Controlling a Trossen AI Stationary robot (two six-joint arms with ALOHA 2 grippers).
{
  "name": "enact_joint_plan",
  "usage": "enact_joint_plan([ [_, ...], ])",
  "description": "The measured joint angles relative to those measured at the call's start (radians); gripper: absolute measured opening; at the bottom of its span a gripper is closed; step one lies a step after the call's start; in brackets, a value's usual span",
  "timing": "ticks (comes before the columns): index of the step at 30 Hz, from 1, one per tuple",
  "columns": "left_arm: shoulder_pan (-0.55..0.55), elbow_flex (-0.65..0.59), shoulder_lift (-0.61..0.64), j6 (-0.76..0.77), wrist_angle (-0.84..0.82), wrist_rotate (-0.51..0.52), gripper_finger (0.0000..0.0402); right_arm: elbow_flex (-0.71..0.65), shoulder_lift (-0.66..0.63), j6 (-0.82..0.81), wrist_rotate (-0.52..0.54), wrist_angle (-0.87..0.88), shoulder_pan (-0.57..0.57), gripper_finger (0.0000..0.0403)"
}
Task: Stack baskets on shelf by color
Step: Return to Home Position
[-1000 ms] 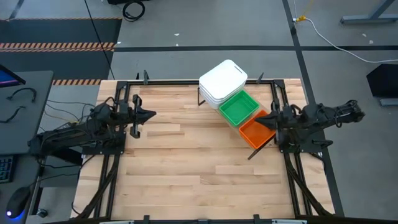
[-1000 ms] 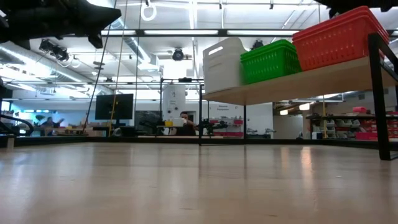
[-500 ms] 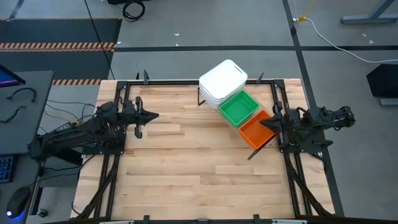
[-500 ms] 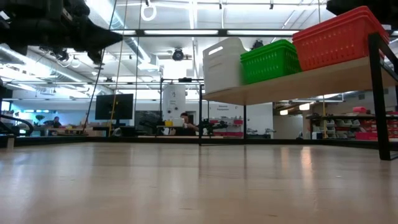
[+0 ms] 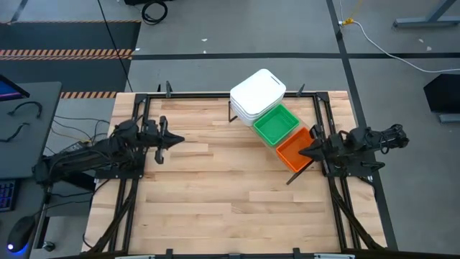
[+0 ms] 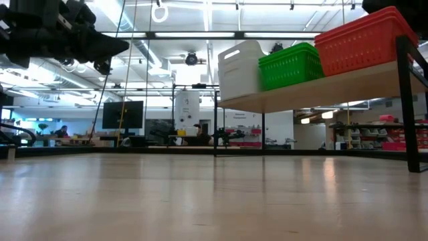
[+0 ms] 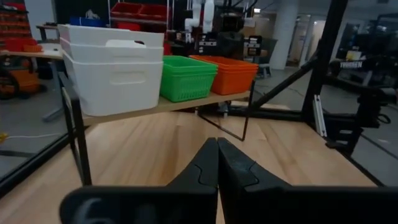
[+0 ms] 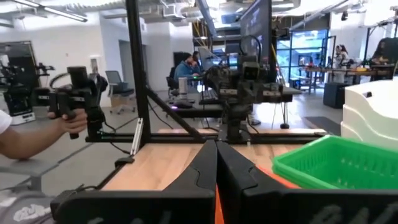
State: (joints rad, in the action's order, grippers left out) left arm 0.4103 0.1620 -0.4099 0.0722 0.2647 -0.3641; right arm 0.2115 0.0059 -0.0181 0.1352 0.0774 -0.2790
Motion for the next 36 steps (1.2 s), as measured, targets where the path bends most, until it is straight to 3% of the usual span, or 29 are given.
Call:
enact_joint_plan([
  [9, 0.004, -0.060, 0.000, 0.019, 0.125, 0.011, 0.0005, -0.012, 0.000, 0.018, -0.035, -0.041, 0.000, 0.0004],
  [21, 0.004, -0.060, -0.002, -0.010, 0.127, 0.012, 0.0037, -0.012, 0.000, 0.019, -0.032, -0.092, 0.000, 0.0016],
  [36, 0.004, -0.060, -0.002, -0.011, 0.127, 0.012, 0.0025, -0.012, 0.000, 0.018, -0.032, -0.092, 0.000, 0.0018],
])
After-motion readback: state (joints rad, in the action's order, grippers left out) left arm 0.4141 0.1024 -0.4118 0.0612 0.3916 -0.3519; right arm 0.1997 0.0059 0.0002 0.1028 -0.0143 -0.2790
